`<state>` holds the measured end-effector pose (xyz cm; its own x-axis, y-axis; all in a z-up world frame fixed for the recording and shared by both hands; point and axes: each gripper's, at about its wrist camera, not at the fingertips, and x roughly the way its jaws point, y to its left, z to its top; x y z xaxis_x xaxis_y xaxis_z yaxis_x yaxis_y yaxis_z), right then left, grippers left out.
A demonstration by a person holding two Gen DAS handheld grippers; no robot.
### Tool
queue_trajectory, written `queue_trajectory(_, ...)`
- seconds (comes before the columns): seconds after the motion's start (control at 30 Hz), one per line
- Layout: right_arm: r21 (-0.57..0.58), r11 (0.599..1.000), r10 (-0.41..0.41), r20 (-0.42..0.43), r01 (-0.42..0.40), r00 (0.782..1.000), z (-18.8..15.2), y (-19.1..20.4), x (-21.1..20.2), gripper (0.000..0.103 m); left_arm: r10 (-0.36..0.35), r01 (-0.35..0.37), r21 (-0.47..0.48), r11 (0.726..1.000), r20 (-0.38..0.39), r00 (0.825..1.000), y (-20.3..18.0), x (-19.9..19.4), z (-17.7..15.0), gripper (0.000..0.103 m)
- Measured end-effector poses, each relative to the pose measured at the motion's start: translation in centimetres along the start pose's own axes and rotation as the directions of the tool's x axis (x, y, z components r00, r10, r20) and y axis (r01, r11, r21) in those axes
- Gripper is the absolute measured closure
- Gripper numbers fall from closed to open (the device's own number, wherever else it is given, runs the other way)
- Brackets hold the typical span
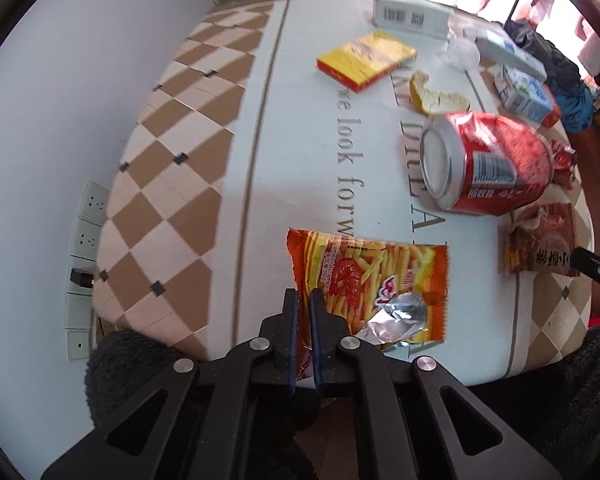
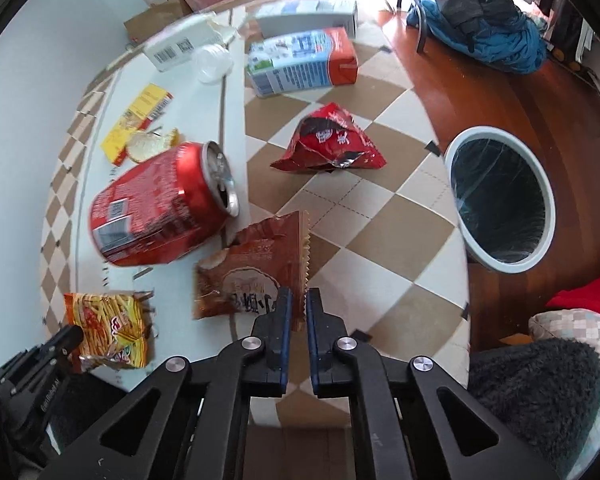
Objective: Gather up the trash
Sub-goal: 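Grasp the orange chip bag with the left tool while the right tool grasps the brown snack packet, then lift the chip bag with the left tool while the right tool lifts the brown packet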
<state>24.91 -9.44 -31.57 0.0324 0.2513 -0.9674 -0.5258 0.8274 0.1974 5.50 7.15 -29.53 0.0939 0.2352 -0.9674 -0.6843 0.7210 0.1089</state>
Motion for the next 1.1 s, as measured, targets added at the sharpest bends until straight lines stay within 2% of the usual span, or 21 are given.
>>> queue_trajectory(0.1, -0.001, 1.000, 0.013, 0.031, -0.013, 0.999, -0.6, -0.1, -1.8, 0.097, 0.001, 0.000, -0.016, 1.000, 0.040, 0.999, 1.2, -2.2, -0.5, 0.100)
queue_trajectory(0.3, -0.013, 1.000, 0.017, 0.091, -0.016, 0.996, -1.4, -0.5, -5.3, 0.097, 0.016, -0.012, -0.029, 1.000, 0.129, 0.992, 0.8, -5.4, 0.8, 0.100)
queue_trajectory(0.5, -0.006, 0.999, 0.034, 0.139, -0.033, 0.990, -1.7, -1.7, -8.3, 0.098, 0.000, 0.004, -0.021, 1.000, 0.208, 0.978, 0.2, -8.8, 2.1, 0.100)
queue_trajectory(0.67, 0.022, 0.995, 0.094, 0.178, -0.100, 0.980, -1.5, -3.3, -10.7, 0.098, -0.013, 0.008, 0.019, 1.000, 0.264, 0.964, -1.7, -11.3, 3.0, 0.100)
queue_trajectory(0.73, 0.018, 0.990, 0.138, 0.147, -0.142, 0.980, -1.2, -3.4, -10.3, 0.096, 0.005, -0.016, 0.037, 0.999, 0.279, 0.960, -2.5, -11.5, 3.2, 0.100)
queue_trajectory(0.77, 0.042, 0.984, 0.165, 0.124, -0.171, 0.978, -0.9, -3.7, -9.7, 0.094, 0.012, -0.025, 0.043, 0.999, 0.278, 0.960, -2.8, -11.1, 3.4, 0.100)
queue_trajectory(0.8, 0.062, 0.981, 0.176, 0.098, -0.182, 0.980, -0.7, -3.9, -8.8, 0.081, 0.017, -0.030, 0.043, 0.999, 0.269, 0.963, -3.0, -10.4, 3.5, 0.100)
queue_trajectory(0.83, 0.077, 0.982, 0.165, 0.071, -0.171, 0.984, -0.5, -3.9, -7.8, 0.056, 0.024, -0.037, 0.044, 0.998, 0.253, 0.967, -3.3, -9.7, 3.6, 0.100)
queue_trajectory(0.87, 0.107, 0.981, 0.157, 0.040, -0.160, 0.987, -0.2, -4.3, -6.5, 0.048, 0.034, -0.045, 0.045, 0.998, 0.236, 0.971, -3.4, -8.5, 3.6, 0.100)
queue_trajectory(1.0, 0.196, 0.966, 0.179, -0.045, -0.167, 0.983, -0.3, -5.5, -2.0, 0.045, 0.075, -0.082, 0.039, 0.996, 0.158, 0.985, -4.1, -4.4, 3.5, 0.100)
queue_trajectory(1.1, 0.251, 0.956, 0.178, -0.087, -0.151, 0.980, -0.4, -6.1, 0.6, 0.046, 0.063, -0.065, 0.021, 0.998, 0.090, 0.994, -4.1, -1.7, 3.3, 0.100)
